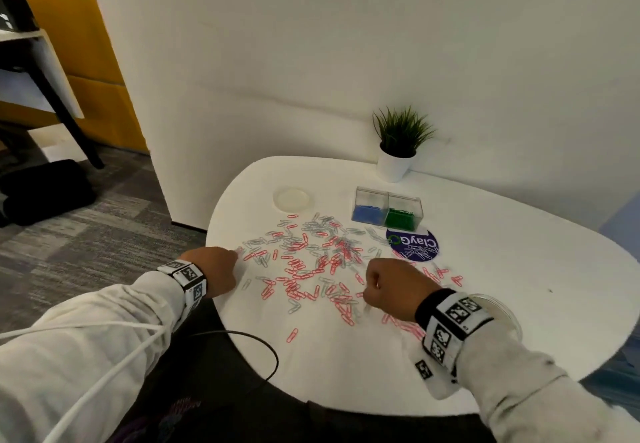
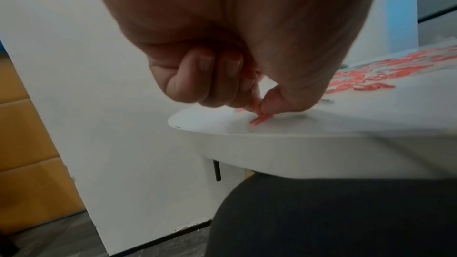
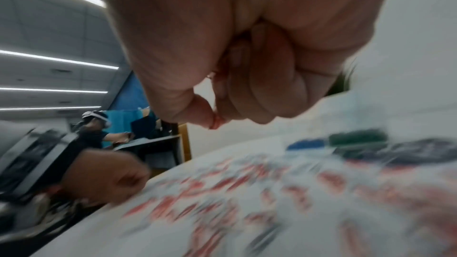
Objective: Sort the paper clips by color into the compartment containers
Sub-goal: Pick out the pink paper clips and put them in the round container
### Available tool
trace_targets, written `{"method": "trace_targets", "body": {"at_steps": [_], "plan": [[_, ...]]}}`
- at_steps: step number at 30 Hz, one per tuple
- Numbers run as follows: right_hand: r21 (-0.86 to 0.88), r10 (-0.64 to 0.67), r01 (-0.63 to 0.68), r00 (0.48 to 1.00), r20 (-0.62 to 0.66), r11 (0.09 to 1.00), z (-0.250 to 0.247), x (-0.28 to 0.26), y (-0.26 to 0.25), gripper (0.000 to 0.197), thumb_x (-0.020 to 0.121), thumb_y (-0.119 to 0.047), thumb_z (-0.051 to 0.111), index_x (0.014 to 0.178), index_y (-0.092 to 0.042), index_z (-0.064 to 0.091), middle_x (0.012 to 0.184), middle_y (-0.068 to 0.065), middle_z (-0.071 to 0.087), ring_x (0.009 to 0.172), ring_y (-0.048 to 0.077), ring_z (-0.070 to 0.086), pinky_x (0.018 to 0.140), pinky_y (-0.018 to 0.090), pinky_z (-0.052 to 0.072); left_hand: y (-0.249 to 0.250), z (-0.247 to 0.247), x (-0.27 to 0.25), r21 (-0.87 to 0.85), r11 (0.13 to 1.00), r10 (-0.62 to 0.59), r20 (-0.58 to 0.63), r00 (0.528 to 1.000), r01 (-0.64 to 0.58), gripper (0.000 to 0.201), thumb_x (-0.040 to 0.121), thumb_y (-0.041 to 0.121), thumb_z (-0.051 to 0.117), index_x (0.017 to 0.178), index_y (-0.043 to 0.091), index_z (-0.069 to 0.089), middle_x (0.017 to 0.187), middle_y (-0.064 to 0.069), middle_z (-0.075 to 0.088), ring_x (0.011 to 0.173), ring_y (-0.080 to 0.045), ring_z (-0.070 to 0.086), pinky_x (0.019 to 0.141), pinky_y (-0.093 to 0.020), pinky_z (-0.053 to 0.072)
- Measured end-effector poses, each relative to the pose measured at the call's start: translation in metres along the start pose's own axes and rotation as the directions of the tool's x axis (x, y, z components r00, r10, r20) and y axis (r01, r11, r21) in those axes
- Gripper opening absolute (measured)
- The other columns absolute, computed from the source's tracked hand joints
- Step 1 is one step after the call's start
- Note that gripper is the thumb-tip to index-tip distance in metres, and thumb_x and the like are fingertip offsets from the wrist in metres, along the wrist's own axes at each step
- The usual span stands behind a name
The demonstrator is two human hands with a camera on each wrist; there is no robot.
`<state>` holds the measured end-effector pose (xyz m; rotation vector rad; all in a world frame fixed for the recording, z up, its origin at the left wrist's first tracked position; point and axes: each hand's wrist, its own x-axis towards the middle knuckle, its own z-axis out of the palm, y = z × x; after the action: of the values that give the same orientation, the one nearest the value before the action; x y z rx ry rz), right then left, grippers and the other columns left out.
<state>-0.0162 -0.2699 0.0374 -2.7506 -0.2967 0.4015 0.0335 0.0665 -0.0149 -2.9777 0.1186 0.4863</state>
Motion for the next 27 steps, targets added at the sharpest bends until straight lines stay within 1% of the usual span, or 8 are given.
{"method": "trace_targets", "body": {"at_steps": [4,8,11,14,20,23,25,27], "plan": [[-0.126,0.209,-0.224,0.971,-0.118,0.967,-0.058,-0.038,0.071,0.012,0.082,-0.029,0.062,0.077,-0.021,0.053,0.081,-0.005,0.059,0.072,0.012,0.053,0.062,0.028,0.040,-0.002,-0.002,0.008,-0.044,0.999,0.020,-0.029,0.999,-0.022,0.030,0.094,0.032,0.045,0.117,0.018,0.058,0.120,-0.002,0.063,0.107,-0.020,0.060,0.080,-0.027,0.044],[-0.263,0.400,-0.387,0.917,-0.006,0.884,-0.066,-0.068,0.109,0.019,0.088,-0.030,0.057,0.087,-0.012,0.061,0.094,0.004,0.065,0.079,0.017,0.056,0.063,0.024,0.039,-0.011,-0.008,0.010,-0.050,0.997,0.053,-0.069,0.996,-0.057,0.022,0.091,0.038,0.049,0.101,0.025,0.064,0.108,0.006,0.065,0.095,-0.015,0.059,0.077,-0.026,0.045],[-0.278,0.418,-0.384,0.905,0.074,0.880,-0.055,-0.068,0.113,0.021,0.091,-0.033,0.051,0.086,-0.014,0.060,0.097,0.004,0.066,0.086,0.020,0.060,0.065,0.023,0.040,-0.010,-0.007,0.007,-0.008,0.997,0.077,-0.021,0.997,-0.078,0.022,0.086,0.050,0.061,0.100,0.034,0.063,0.108,0.013,0.060,0.096,-0.009,0.054,0.080,-0.022,0.044],[-0.249,0.409,-0.386,0.911,0.048,0.889,-0.052,-0.064,0.109,0.022,0.091,-0.032,0.051,0.091,-0.014,0.064,0.097,0.003,0.068,0.088,0.021,0.064,0.073,0.027,0.050,-0.005,-0.003,0.005,0.014,0.997,0.078,-0.012,0.997,-0.077,0.015,0.086,0.047,0.063,0.091,0.033,0.061,0.103,0.015,0.061,0.092,-0.008,0.055,0.077,-0.022,0.045],[-0.089,0.432,-0.426,0.900,0.061,0.900,-0.059,-0.063,0.103,0.017,0.087,-0.012,0.053,0.089,-0.009,0.069,0.084,0.006,0.074,0.076,0.023,0.073,0.071,0.032,0.060,0.008,-0.001,-0.002,0.081,0.996,0.033,0.025,0.999,-0.035,0.012,0.089,0.038,0.050,0.092,0.027,0.054,0.098,0.009,0.058,0.087,-0.015,0.054,0.076,-0.027,0.046],[-0.039,0.392,-0.392,0.920,0.011,0.919,-0.064,-0.063,0.109,0.018,0.084,-0.008,0.051,0.085,-0.007,0.069,0.081,0.002,0.069,0.064,0.017,0.066,0.066,0.031,0.056,0.012,-0.003,-0.004,0.134,0.988,0.059,0.092,0.994,-0.071,0.028,0.090,0.046,0.042,0.105,0.026,0.056,0.110,0.003,0.059,0.100,-0.018,0.058,0.085,-0.030,0.049],[0.014,0.386,-0.385,0.922,-0.032,0.923,-0.068,-0.065,0.120,0.017,0.084,-0.007,0.053,0.084,-0.012,0.069,0.087,-0.001,0.067,0.071,0.015,0.066,0.073,0.034,0.059,0.020,-0.008,-0.006,0.070,0.993,0.088,0.118,0.989,-0.096,0.032,0.099,0.037,0.035,0.112,0.016,0.057,0.116,-0.003,0.060,0.107,-0.021,0.058,0.090,-0.031,0.049],[0.040,0.388,-0.386,0.920,-0.062,0.922,-0.070,-0.068,0.132,0.015,0.085,-0.009,0.058,0.085,-0.022,0.066,0.098,-0.004,0.065,0.081,0.014,0.063,0.077,0.032,0.056,0.033,-0.016,-0.013,-0.072,0.990,0.125,0.091,0.988,-0.119,0.029,0.102,0.027,0.037,0.099,0.009,0.060,0.099,-0.007,0.064,0.093,-0.021,0.063,0.078,-0.031,0.052]]}}
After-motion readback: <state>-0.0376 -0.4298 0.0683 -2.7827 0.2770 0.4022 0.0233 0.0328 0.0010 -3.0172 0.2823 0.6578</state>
